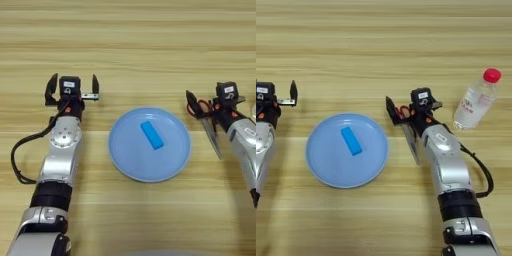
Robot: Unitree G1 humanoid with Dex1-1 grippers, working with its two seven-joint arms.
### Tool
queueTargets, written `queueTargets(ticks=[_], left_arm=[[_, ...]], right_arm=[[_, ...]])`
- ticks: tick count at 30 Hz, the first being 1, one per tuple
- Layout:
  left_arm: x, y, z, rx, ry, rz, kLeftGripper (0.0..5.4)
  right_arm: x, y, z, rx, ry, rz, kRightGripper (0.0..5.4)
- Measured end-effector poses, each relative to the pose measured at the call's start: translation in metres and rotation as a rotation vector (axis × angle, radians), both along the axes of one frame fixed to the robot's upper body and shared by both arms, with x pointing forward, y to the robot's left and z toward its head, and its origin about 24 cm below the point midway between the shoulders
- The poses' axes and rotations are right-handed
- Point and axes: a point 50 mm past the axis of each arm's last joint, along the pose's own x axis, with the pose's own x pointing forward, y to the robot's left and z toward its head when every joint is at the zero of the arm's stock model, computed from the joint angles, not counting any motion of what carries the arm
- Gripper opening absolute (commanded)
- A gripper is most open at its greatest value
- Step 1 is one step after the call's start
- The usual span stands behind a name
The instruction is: Move the objects on the table
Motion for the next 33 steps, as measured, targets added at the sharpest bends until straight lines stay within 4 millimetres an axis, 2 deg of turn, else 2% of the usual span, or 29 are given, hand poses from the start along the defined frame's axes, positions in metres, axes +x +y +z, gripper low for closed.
queueTargets(ticks=[33], left_arm=[[-0.0028,-0.0022,-0.0002,-0.004,0.005,0.001,5.4]], right_arm=[[0.0001,-0.0015,-0.0008,-0.031,-0.006,0.004,5.36]])
